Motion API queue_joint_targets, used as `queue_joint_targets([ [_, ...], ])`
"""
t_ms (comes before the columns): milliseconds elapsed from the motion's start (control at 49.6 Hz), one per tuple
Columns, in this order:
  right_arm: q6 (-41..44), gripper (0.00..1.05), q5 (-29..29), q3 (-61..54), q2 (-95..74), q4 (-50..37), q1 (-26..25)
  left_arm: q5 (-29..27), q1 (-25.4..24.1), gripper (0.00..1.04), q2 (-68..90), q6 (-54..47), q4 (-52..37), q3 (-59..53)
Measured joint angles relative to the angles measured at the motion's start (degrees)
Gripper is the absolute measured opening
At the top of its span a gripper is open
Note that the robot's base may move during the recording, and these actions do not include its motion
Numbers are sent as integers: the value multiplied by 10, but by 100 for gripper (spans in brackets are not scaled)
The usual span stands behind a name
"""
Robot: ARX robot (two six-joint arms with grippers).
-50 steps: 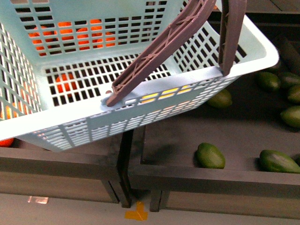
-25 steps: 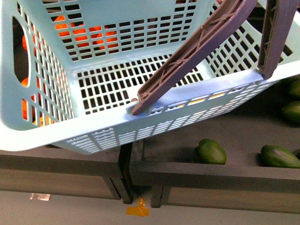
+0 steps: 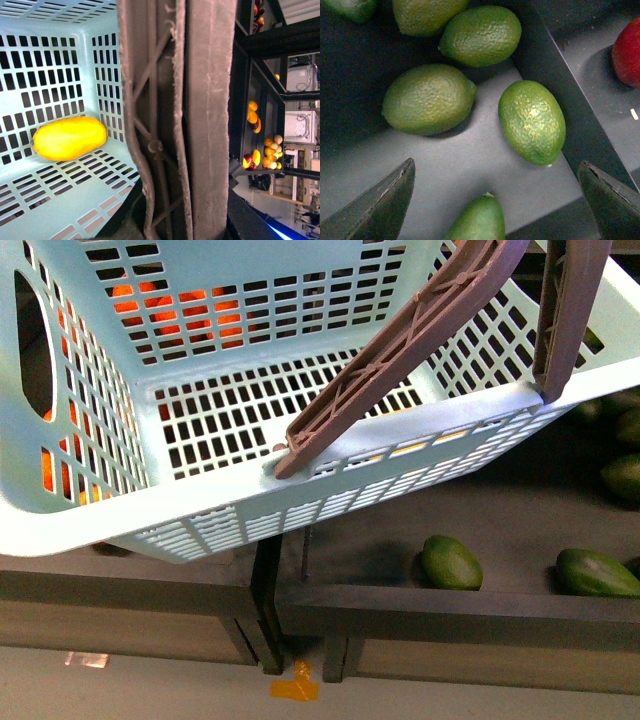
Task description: Pick mango and avocado into basket
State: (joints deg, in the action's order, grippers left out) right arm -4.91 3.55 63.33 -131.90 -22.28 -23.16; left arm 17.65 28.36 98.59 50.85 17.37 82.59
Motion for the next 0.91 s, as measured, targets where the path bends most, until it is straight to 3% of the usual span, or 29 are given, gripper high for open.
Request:
queue_joint_targets([
  [242, -64, 96, 4, 123, -87, 79, 21, -3, 0, 18, 0, 0, 0, 0],
  [645, -177, 96, 16, 192, -148, 118, 48, -1, 0, 18, 0, 0, 0, 0],
  [906, -200, 96, 28, 229, -163, 130, 54, -3, 0, 18, 0, 0, 0, 0],
])
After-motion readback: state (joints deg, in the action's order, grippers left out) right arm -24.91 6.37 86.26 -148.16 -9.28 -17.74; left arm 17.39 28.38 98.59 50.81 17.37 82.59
